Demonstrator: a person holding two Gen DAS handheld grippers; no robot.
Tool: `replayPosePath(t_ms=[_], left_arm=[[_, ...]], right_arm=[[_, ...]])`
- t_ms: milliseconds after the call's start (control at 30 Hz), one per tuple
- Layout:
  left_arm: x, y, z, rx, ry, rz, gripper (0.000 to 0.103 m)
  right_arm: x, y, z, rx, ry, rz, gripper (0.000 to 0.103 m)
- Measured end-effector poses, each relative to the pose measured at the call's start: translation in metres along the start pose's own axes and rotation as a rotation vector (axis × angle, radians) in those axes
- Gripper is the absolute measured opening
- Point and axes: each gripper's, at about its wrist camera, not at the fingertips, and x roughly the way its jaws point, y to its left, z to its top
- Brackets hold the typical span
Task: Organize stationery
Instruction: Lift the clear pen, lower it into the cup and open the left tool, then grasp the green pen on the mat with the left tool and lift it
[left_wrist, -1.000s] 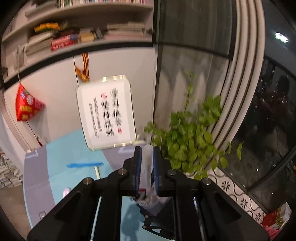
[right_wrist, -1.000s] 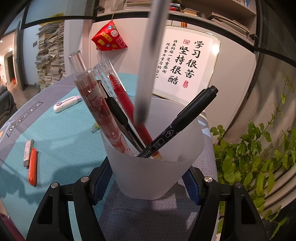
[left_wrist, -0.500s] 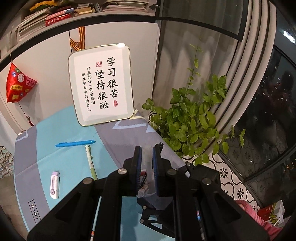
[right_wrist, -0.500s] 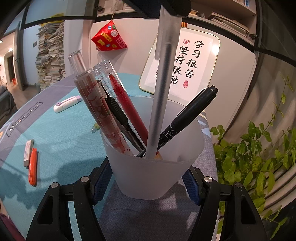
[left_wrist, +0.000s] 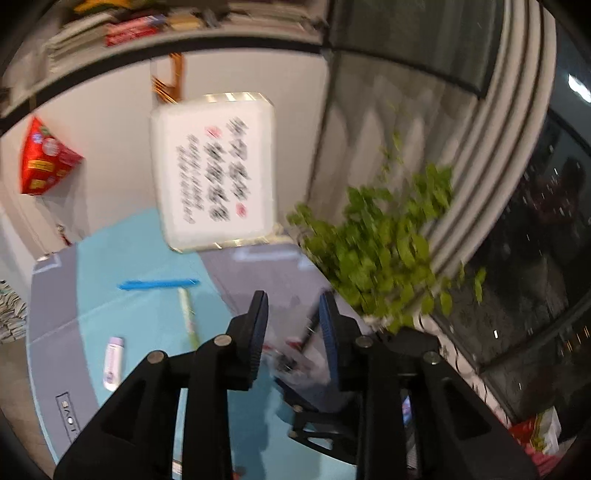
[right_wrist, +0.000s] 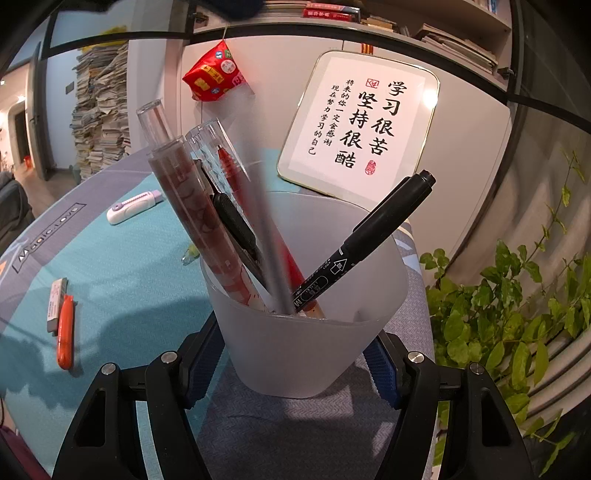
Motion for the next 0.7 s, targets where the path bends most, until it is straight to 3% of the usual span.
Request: replayPosePath(t_ms=[67, 200, 500, 600, 700], left_arm=[[-0.011, 0.017, 0.002, -0.044, -0.041, 0.033, 0.042], [-0.008, 0.049, -0.006, -0.106, -0.043, 0.129, 0.042], [0.094, 0.086, -0.061, -0.136, 0.218, 0.24, 0.04], [0.121, 0.088, -0.072, -0.106, 0.26, 0.265, 0.04], [0.133, 0.091, -0.076, -0.091, 0.272, 0.274, 0.033]], right_arm=[[0.0, 0.0, 0.0, 0.001, 0.0, 0.001, 0.071], [0.0, 0.0, 0.0, 0.0, 0.001, -0.001, 0.071], [0.0, -0.002, 0.001, -0.006, 0.005, -0.01, 0.071], [-0.001, -0.001, 0.001, -0.006, 0.005, -0.01, 0.071], [-0.001, -0.001, 0.001, -0.005, 0.006, -0.009, 0.071]])
